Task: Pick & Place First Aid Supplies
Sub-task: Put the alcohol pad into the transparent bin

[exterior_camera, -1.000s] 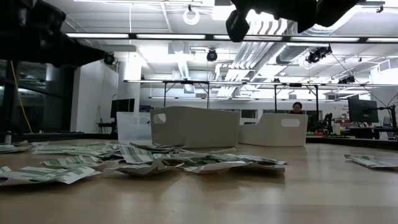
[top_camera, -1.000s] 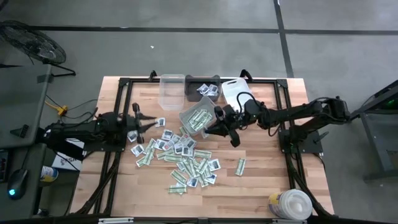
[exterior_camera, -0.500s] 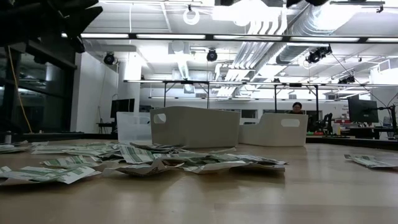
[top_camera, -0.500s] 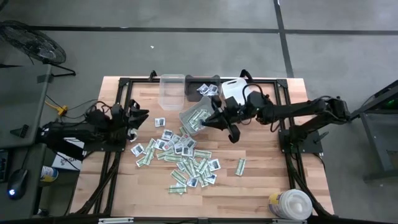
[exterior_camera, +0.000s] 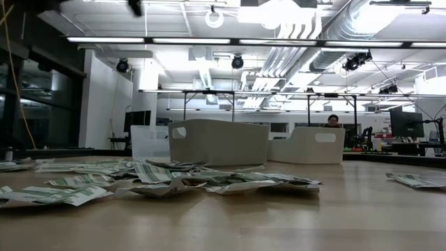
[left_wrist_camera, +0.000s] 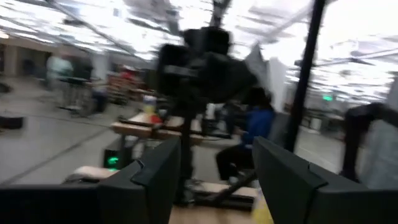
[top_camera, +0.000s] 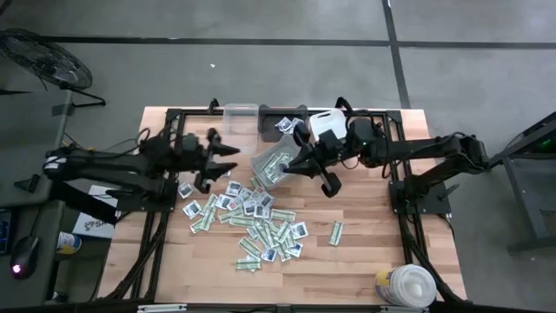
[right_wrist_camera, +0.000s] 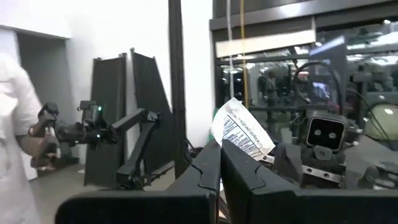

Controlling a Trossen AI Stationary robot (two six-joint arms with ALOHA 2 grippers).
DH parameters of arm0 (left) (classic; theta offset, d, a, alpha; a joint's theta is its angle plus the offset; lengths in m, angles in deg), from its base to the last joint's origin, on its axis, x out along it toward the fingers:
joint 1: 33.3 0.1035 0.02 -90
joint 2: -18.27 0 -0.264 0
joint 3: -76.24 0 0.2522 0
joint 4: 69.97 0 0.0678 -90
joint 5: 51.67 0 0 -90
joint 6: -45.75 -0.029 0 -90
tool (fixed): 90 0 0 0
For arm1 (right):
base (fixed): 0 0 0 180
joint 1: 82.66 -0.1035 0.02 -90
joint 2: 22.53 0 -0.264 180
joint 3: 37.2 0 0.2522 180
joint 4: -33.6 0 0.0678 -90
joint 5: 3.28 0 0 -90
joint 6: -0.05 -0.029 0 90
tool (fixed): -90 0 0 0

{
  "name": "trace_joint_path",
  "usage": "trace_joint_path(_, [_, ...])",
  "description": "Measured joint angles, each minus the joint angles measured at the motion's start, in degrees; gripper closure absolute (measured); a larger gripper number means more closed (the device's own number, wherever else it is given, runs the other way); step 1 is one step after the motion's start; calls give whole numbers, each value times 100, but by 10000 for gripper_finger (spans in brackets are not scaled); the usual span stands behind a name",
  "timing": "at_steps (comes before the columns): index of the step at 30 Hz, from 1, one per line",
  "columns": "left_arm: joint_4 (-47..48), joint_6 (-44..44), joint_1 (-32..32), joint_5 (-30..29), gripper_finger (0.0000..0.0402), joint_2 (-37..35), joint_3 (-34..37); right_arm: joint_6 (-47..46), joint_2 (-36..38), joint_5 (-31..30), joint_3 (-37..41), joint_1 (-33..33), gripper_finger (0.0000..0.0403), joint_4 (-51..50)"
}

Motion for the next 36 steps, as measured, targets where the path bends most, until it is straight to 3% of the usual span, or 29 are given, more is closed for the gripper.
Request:
trace_joint_path(10, [-255, 453, 0, 1407, 198, 2196, -2040, 186, 0, 1225, -222, 35, 403, 20])
trace_joint_path(17, [-994, 978, 0, 2125, 198, 2992, -2627, 333, -2, 1424, -222, 69, 403, 15])
trace_joint_path(36, [-1543, 1485, -67, 1756, 198, 3422, -2707, 450, -4, 1667, -222, 400, 403, -312])
